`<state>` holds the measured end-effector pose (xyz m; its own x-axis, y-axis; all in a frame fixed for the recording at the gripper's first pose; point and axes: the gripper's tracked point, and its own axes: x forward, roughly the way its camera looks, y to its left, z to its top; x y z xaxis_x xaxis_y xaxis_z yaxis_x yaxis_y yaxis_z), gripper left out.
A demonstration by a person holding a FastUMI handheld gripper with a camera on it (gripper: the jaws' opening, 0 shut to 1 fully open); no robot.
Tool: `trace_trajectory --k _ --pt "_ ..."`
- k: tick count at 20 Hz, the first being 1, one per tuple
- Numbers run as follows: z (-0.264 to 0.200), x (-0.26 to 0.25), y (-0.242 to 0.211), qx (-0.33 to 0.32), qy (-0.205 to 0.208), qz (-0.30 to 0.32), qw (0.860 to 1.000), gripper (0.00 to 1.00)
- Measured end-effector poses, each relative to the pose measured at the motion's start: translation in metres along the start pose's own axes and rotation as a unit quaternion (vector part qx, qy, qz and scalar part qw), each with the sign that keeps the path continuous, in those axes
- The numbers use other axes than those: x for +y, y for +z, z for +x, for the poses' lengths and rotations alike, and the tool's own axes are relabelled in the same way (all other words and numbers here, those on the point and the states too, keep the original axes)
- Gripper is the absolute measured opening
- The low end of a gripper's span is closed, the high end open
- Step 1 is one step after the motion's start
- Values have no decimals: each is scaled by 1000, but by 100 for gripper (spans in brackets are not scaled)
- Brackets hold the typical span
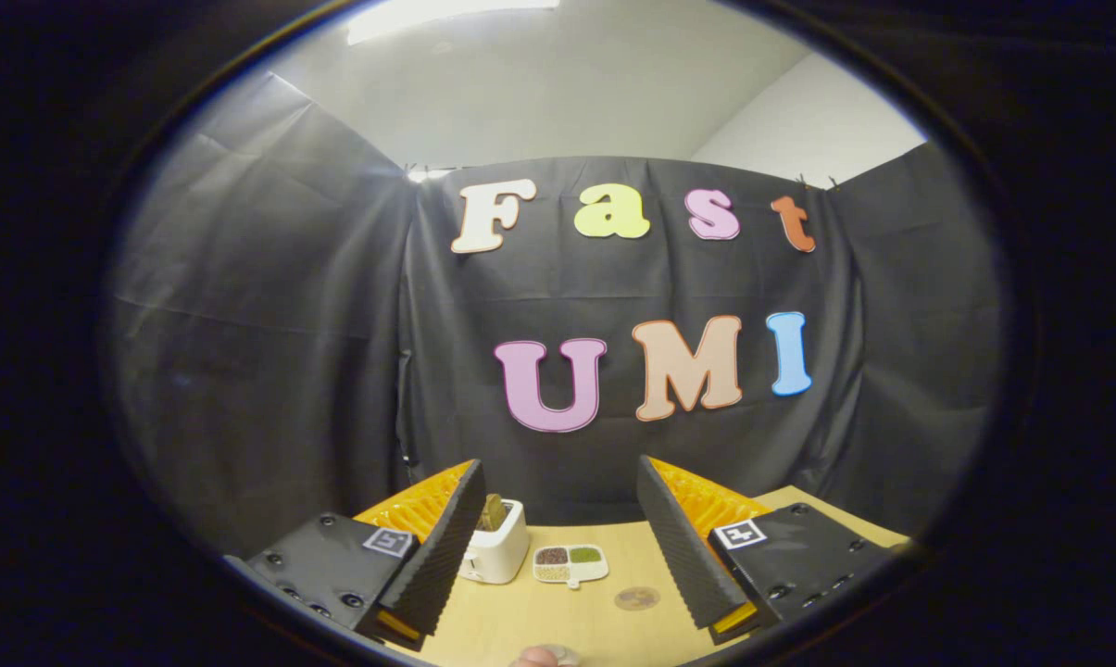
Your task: Take the bottle from table, then pour the juice into the cup, finally place the bottle on the coaster
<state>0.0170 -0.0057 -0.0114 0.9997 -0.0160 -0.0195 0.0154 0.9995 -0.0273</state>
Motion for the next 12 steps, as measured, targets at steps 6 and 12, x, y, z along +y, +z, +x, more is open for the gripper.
trace_trajectory --k 6,12 --pt "2 -8 -44 43 -10 19 999 100" --pt "-11 -14 -128 134 -21 15 991 100"
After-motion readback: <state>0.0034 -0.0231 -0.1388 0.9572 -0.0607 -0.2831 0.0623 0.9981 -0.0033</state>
